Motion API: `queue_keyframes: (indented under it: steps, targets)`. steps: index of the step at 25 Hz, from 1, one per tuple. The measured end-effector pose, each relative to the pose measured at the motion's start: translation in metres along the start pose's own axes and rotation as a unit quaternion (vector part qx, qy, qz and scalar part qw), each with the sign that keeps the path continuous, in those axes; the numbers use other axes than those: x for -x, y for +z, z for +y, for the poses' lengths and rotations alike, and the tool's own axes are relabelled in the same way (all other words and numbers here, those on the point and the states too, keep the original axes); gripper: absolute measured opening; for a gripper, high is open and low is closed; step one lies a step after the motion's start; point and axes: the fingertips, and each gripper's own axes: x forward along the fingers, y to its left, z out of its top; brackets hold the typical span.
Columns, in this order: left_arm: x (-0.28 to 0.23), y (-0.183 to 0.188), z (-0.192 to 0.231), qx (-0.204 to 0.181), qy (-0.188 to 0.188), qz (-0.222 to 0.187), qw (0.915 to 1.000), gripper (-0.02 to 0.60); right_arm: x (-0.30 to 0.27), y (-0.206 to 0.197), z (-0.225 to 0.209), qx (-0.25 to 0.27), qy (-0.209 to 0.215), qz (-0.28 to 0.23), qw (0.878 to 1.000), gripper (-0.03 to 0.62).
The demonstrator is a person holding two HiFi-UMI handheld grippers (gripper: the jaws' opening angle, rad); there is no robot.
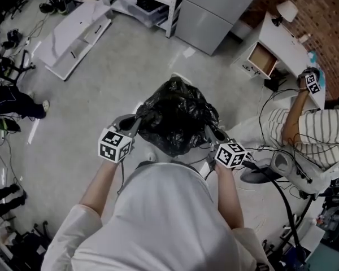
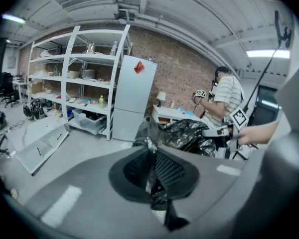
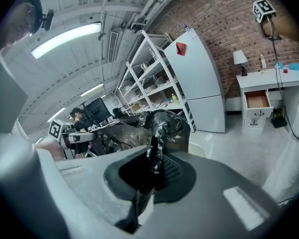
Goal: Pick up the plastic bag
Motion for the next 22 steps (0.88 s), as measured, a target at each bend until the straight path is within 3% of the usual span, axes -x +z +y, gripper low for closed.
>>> queue_keyframes:
  steps: [11, 22]
  targets:
    - [-0.015, 0.009, -0.026, -0.008, 0.008, 0.001, 0.9999, 0.005, 0.009, 0.006, -0.004, 0.022, 0.028, 0.006, 0.999, 0.002]
    - [-0.016, 0.018, -0.027, -0.006, 0.022, -0.001, 0.9997, 0.005, 0.015, 0.019, -0.016, 0.023, 0.029, -0.006, 0.999, 0.002]
